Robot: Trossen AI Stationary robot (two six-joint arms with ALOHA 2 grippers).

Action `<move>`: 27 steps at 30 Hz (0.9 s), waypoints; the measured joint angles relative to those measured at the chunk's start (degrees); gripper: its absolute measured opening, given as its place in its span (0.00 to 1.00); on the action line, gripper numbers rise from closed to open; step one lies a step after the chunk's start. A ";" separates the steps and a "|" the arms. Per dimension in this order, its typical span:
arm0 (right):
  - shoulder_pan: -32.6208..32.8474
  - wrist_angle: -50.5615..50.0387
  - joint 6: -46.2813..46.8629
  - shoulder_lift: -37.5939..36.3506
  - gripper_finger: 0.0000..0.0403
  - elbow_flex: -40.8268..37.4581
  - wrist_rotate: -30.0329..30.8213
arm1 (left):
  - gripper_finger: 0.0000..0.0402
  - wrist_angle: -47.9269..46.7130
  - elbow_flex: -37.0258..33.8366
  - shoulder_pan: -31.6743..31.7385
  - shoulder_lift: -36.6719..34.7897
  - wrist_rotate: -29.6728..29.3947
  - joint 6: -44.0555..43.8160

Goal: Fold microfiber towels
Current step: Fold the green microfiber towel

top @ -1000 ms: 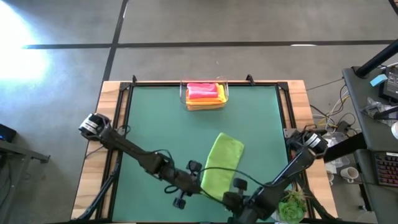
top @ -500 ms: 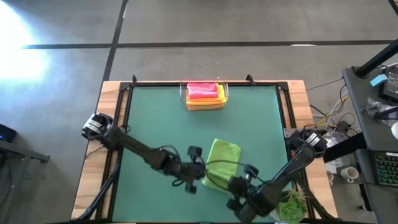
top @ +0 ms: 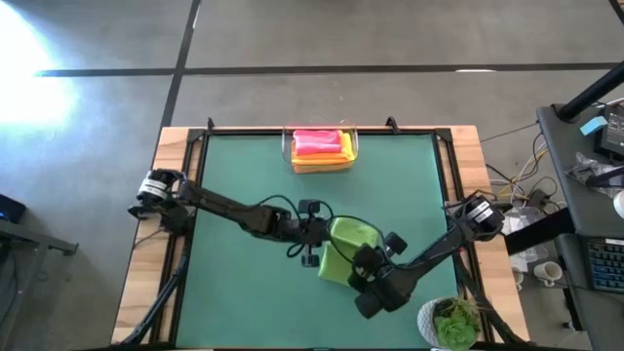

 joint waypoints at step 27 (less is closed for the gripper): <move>-3.68 -0.55 0.81 -0.02 0.02 -0.95 -3.05 | 0.28 -1.49 -0.26 2.71 -0.63 2.41 5.84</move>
